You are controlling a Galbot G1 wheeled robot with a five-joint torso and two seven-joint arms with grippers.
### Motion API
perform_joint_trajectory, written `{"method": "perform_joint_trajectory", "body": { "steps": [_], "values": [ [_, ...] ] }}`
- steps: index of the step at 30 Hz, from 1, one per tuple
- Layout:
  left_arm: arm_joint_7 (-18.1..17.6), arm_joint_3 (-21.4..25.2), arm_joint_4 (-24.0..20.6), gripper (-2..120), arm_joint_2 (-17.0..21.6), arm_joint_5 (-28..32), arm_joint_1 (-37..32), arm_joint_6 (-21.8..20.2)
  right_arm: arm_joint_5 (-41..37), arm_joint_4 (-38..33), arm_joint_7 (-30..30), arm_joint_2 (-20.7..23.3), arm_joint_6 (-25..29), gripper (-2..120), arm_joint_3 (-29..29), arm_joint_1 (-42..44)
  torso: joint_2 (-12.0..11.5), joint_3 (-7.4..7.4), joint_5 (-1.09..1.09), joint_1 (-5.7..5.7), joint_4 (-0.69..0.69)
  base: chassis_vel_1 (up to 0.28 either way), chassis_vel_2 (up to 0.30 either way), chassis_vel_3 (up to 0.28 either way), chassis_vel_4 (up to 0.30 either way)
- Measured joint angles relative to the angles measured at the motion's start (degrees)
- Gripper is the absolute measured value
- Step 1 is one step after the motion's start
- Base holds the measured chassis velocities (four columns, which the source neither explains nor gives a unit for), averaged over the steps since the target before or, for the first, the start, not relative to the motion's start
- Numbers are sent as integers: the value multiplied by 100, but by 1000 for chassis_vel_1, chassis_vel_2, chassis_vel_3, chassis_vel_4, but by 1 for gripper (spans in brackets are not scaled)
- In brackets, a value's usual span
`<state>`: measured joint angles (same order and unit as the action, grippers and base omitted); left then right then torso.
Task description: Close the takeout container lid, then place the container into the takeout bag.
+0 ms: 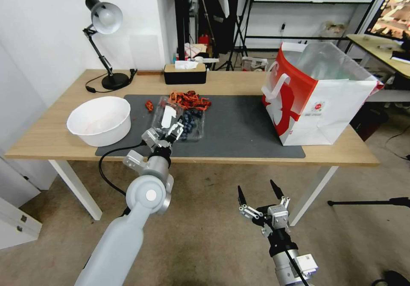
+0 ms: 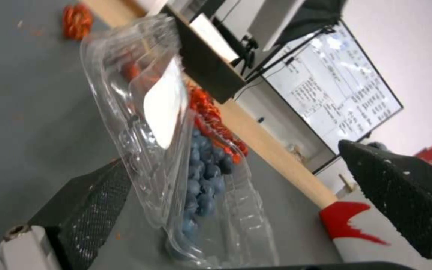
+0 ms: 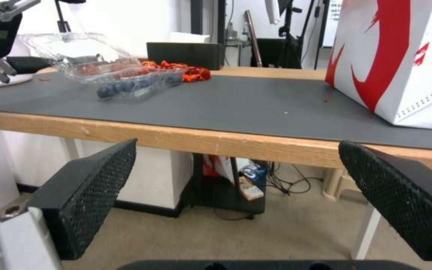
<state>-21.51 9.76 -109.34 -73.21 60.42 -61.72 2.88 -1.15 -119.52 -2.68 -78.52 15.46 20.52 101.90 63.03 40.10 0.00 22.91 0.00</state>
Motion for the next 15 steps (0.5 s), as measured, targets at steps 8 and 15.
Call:
{"method": "perform_joint_trajectory", "body": {
  "steps": [8,15],
  "values": [
    [322,-110,118,100,31,-602,1,212,23,17,0,-1,17,100,-3,4,0,0,0,0,0,0,0,0,0],
    [424,-112,146,100,55,-647,64,287,28,40,-4,3,27,100,-2,-1,0,0,0,0,0,0,0,0,0]
  ]
}}
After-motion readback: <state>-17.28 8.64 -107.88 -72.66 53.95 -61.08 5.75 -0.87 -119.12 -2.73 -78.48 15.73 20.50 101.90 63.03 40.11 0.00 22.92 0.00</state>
